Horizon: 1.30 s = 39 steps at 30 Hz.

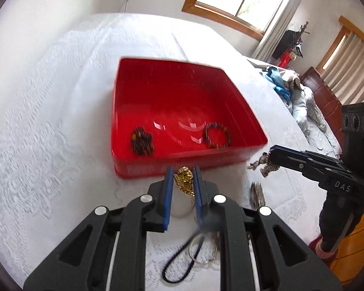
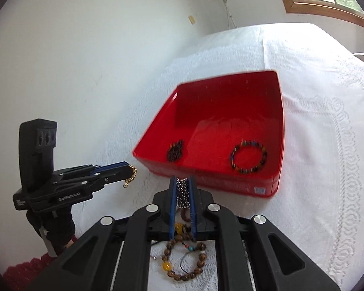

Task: Organize jewelry
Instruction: 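Lift both items into the red box and open both tools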

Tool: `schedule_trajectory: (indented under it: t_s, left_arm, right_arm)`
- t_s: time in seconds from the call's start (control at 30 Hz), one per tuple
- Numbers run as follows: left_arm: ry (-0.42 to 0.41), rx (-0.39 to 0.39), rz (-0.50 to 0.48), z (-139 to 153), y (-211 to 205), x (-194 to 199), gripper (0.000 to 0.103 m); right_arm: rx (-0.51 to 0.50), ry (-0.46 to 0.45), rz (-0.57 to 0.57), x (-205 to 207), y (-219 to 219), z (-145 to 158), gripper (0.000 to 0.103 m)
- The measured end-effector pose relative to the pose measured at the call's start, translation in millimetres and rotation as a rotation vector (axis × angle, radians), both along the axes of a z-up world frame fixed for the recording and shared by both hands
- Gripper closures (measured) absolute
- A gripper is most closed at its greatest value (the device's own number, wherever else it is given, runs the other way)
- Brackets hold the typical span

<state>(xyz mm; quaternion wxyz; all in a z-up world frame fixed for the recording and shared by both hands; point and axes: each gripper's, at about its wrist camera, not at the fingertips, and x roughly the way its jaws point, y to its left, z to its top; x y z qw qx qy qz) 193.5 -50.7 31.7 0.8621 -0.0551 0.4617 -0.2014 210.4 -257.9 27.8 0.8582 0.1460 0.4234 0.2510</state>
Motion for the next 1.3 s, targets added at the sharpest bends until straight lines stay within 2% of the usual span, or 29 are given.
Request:
schedule_trajectory:
  t_s: [0.17,0.37,0.43,0.5,0.6,0.63,0.67,0.7,0.73,0.8,0.9,1.03,1.1,1.2,1.3]
  left_arm:
    - [-0.005,-0.022,0.027,2.1,-2.1,32.0,0.088]
    - [0.048,-0.026,0.056,-24.7,-3.1,68.4,0.088]
    - [0.076,-0.006,0.079,-35.3,-2.4,77.3,0.086]
    - [0.090,0.005,0.087,-40.0,-1.4,78.5,0.078]
    - [0.077,0.008,0.081,-37.6,-1.5,72.0,0.077]
    - [0.069,0.007,0.079,-35.7,-0.7,69.9,0.074]
    - [0.047,0.008,0.077,-31.2,-0.6,63.6,0.066]
    - [0.030,0.015,0.077,-29.0,-0.7,61.7,0.058]
    - [-0.002,0.033,0.081,-24.0,-1.5,55.1,0.055]
    - [-0.039,0.049,0.094,-18.0,-2.5,48.4,0.046]
    - [-0.070,0.050,0.103,-10.7,-3.3,35.9,0.038]
    - [-0.125,0.071,0.110,-4.7,-5.7,18.5,0.027]
    - [-0.162,0.089,0.100,-3.8,-7.7,9.7,0.014]
    - [-0.201,0.115,0.108,-2.9,-6.5,1.6,0.011]
    - [-0.215,0.114,0.111,-2.6,-5.2,-3.3,0.010]
  right_arm:
    - [-0.070,-0.021,-0.085,26.8,0.7,11.5,0.094]
    - [-0.089,0.008,-0.140,66.6,3.6,-9.9,0.093]
    - [-0.118,0.036,-0.137,73.6,4.8,-21.6,0.087]
    - [-0.124,0.036,-0.154,72.5,3.1,-25.0,0.073]
    - [-0.125,-0.008,-0.179,65.6,-0.2,-20.9,0.072]
    - [-0.115,-0.025,-0.188,62.7,-2.3,-19.1,0.069]
    - [-0.104,-0.043,-0.199,57.7,-5.2,-17.2,0.066]
    - [-0.100,-0.053,-0.207,55.8,-6.9,-16.8,0.059]
    - [-0.103,-0.066,-0.220,51.7,-8.8,-16.4,0.052]
    - [-0.119,-0.081,-0.242,45.7,-10.6,-16.1,0.049]
    - [-0.123,-0.102,-0.255,35.7,-13.2,-14.9,0.046]
    - [-0.136,-0.152,-0.276,22.7,-15.8,-7.5,0.033]
    - [-0.158,-0.178,-0.296,16.9,-15.9,-3.9,0.029]
    - [-0.160,-0.192,-0.309,14.2,-18.0,-2.1,0.027]
    - [-0.151,-0.187,-0.309,15.2,-20.3,-2.1,0.020]
